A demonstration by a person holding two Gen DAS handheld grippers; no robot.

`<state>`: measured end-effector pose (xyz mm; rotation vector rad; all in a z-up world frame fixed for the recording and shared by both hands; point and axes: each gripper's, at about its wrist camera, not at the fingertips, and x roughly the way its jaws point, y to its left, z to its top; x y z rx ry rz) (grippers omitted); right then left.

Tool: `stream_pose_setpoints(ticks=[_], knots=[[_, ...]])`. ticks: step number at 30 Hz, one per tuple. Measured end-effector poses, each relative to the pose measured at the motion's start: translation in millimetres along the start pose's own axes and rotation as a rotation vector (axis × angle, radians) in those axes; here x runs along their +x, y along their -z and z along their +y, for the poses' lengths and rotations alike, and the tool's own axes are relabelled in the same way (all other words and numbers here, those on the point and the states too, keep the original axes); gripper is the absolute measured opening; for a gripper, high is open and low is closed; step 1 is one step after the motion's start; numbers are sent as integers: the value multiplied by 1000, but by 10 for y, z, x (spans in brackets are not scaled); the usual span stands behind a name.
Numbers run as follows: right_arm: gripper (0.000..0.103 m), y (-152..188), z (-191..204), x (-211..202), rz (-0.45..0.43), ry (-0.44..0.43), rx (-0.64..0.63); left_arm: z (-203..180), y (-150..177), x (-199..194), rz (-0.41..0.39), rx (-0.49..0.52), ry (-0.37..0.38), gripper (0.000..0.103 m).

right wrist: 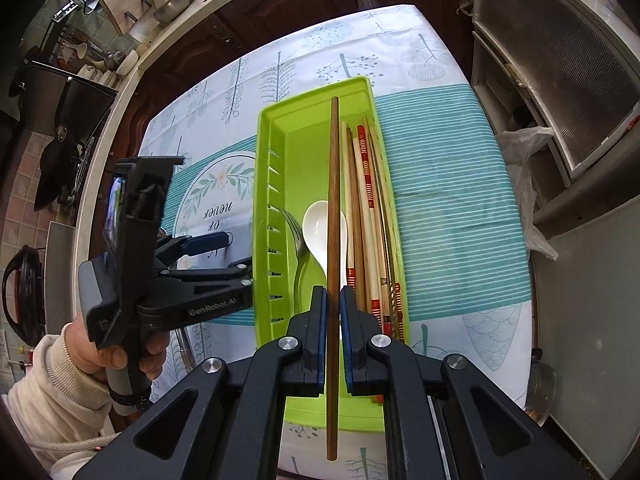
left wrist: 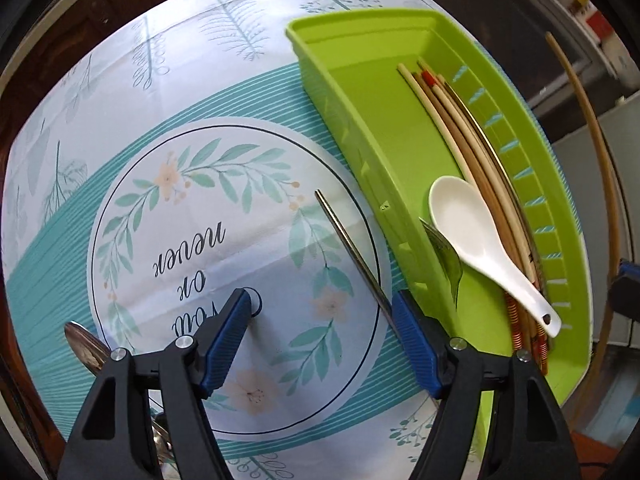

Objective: Organize utensils
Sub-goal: 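Carry the brown chopstick with the right gripper over the green tray, then grasp the thin steel chopstick with the left gripper while the right releases its chopstick in the tray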

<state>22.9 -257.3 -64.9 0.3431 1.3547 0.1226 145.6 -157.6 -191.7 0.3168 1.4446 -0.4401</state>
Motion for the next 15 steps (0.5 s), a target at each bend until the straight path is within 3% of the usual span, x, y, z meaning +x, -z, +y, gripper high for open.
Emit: stream_pose_setpoints(ticks=[6,15], knots=[[6,29,45,19,6,23,-22,-97,-78,128,51,37,-55,79],[6,-29,94,127,18,61,-60,37,31,172,99,21,-48,77]])
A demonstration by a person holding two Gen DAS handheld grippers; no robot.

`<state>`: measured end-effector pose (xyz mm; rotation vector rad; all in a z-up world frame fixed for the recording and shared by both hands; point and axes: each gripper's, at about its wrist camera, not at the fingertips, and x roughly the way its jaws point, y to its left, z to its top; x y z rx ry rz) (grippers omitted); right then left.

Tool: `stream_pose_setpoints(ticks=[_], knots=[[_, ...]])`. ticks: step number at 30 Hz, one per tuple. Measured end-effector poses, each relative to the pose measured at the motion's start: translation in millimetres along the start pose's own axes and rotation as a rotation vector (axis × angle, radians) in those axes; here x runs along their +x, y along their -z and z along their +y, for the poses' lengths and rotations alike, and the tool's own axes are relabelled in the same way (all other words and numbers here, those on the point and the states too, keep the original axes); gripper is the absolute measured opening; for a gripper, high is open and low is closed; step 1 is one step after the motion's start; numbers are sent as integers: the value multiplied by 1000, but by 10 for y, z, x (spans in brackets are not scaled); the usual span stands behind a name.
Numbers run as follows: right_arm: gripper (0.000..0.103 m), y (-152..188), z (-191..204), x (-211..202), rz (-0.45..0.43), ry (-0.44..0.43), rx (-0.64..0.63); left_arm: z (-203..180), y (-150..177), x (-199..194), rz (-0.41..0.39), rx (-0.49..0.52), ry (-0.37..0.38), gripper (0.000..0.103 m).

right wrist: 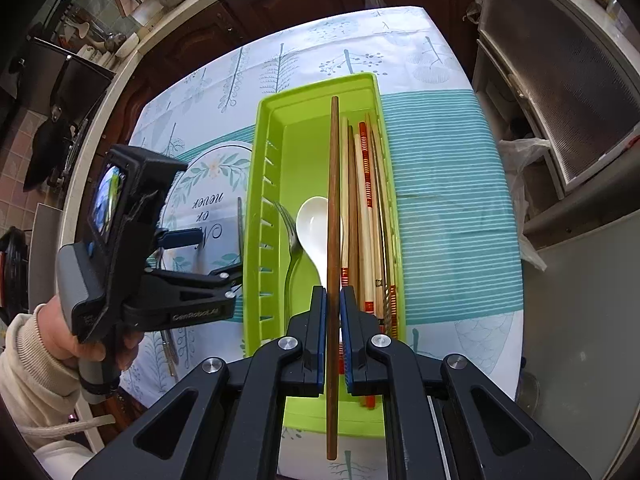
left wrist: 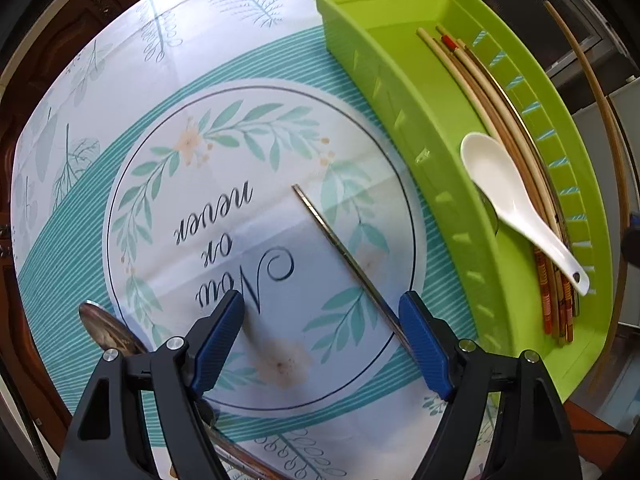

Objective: Organize utensils
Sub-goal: 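Grasp the thin steel chopstick with the left gripper while the right releases its chopstick in the tray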

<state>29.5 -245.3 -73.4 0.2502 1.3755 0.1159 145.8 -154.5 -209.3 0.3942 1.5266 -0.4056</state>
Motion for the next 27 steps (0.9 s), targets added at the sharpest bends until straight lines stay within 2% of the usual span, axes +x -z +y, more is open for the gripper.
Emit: stream_pose_setpoints(ticks=[6,12,17,18,22,25,26,27], knots=[[6,-158,-29,146,12,54,-30,96,153,47,72,-68,42,77],[6,-311,-64,382,44,73,-34,167,283,99,165,-197,130,76],[6,-393,-98,575,74,93,-31,134,464,168,224,-264,111,76],[6,-399,-106,593,76,91,-27,86,653,180,232,-279,101,76],[6,-379,-106,608,73,82,-17,47,778,184,263,-322,34,65],[6,-339,-105,594,73,74,-8,25,820,188,275,-350,40,57],[6,-323,-105,588,72,72,-5,-2,827,178,273,-353,39,49],[6,-308,-106,584,72,68,-2,-21,843,156,265,-354,38,32]])
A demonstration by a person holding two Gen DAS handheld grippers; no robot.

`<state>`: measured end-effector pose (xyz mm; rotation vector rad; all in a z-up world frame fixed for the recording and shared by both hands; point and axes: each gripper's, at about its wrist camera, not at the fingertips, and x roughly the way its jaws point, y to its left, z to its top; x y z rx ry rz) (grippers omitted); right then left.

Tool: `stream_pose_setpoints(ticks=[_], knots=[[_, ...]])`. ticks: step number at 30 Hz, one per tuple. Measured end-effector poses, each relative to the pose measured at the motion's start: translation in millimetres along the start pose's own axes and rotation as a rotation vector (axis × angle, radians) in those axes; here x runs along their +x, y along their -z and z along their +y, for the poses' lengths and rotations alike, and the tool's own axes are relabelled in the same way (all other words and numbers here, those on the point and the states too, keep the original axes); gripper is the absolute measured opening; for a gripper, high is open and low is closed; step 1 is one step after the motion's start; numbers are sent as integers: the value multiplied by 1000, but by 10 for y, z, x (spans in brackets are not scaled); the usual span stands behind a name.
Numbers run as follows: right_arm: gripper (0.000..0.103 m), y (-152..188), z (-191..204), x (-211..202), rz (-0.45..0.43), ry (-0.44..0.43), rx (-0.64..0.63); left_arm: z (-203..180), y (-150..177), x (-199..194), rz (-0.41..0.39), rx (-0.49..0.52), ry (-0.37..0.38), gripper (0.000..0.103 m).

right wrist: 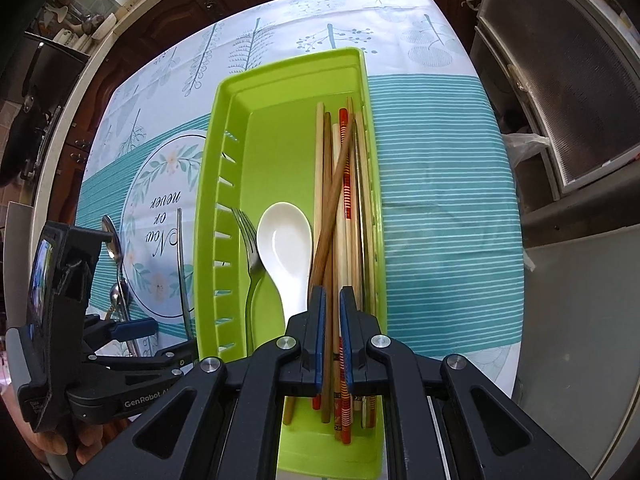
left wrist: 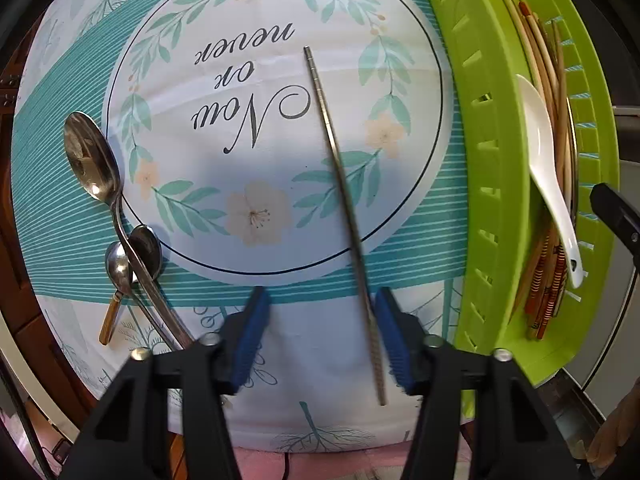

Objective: Organize utensils
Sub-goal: 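Grasp the thin steel chopstick with the left gripper while the right releases its chopstick in the tray, then carry the steel chopstick into the green tray and open the left gripper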

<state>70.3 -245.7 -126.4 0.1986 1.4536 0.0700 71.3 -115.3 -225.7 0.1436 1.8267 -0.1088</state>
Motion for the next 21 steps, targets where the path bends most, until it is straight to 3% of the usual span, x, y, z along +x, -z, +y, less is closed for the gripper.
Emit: stream_pose_setpoints(ticks=[2,10,17,21], knots=[[6,34,-9,-12,-1,-3,5,-56,66,-34,-3,-5,26,4],[6,157,-59,-79,-7,-36,19,274,151,-56,4,-68,187,3],[6,269,-86,-157,-11,-49,21,571,256,-361,-5,-83,274,3],[6,334,-42,-207,-16,-60,17,765,394,-727,-36,-69,325,3]])
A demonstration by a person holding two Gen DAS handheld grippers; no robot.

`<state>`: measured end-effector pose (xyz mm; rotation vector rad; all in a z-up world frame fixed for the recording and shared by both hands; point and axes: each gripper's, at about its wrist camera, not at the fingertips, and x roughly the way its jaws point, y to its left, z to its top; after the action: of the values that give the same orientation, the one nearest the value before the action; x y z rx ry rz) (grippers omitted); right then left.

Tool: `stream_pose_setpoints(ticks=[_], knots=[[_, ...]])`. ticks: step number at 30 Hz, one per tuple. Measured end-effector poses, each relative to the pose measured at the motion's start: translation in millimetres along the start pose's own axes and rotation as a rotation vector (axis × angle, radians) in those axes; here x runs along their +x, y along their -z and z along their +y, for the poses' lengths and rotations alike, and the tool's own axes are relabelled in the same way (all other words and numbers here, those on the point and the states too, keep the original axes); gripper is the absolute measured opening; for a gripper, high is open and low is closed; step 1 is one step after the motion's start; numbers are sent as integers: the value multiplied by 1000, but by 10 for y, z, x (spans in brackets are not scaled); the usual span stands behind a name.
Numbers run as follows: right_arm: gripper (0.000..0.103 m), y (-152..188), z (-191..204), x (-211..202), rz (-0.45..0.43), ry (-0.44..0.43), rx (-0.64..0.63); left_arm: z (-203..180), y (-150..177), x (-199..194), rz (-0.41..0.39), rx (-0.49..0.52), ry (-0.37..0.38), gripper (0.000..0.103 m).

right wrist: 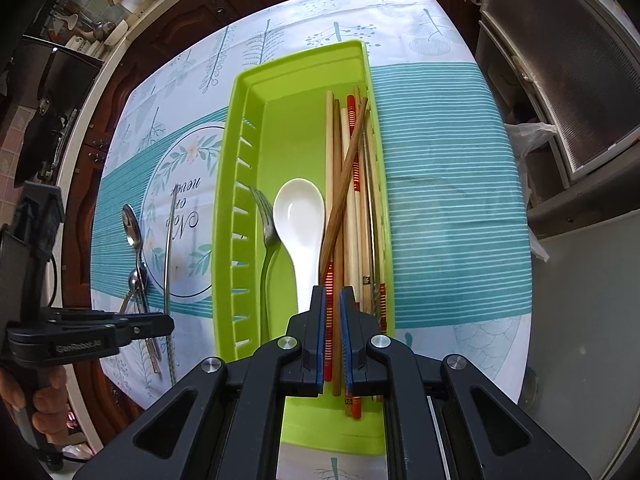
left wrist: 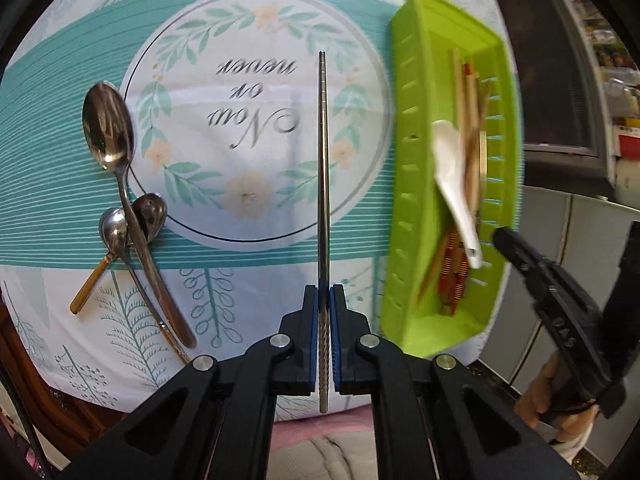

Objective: Organize utensils
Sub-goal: 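Carry the steel chopstick into the green tray and open the left gripper, then withdraw both grippers from the tray toward the steel spoons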

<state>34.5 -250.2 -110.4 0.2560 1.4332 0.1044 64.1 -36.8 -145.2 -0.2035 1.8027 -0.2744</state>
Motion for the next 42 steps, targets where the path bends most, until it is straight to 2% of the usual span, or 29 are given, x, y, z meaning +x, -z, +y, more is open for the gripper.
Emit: stream_pose_setpoints(ticks=[4,7,9,14,18,19,20,21,23,25,31,33,42], knots=[[6,66,19,-89,-11,-6,-7,-212,-13,-319,-39,48,63,3],[6,114,-8,-164,-16,-12,0,-515,-35,-336,-66,93,109,3],[6,147,-48,-218,-20,-15,8,-734,-163,-333,-71,119,124,3],[6,253,-139,-306,-22,-11,27,-1114,-390,-65,-75,131,131,3],[6,362,-180,-319,-11,-5,33,-1224,-576,265,-88,123,123,4],[6,389,-186,-319,-7,-5,34,-1238,-600,313,-85,123,119,7],[6,413,-193,-312,-4,-5,36,-1268,-631,398,-83,119,106,18],[6,440,-202,-311,1,-5,38,-1268,-642,422,-82,120,98,35],[6,482,-203,-304,7,-6,40,-1281,-615,423,-94,130,89,50],[7,506,-204,-299,10,-6,37,-1332,-587,437,-100,141,77,50],[7,464,-82,-283,25,-7,2,-1105,-365,216,-117,158,51,51],[7,452,8,-283,29,-12,-20,-989,-282,120,-137,155,32,57],[7,366,633,-242,64,-63,-138,-161,71,-367,-276,72,-114,65]])
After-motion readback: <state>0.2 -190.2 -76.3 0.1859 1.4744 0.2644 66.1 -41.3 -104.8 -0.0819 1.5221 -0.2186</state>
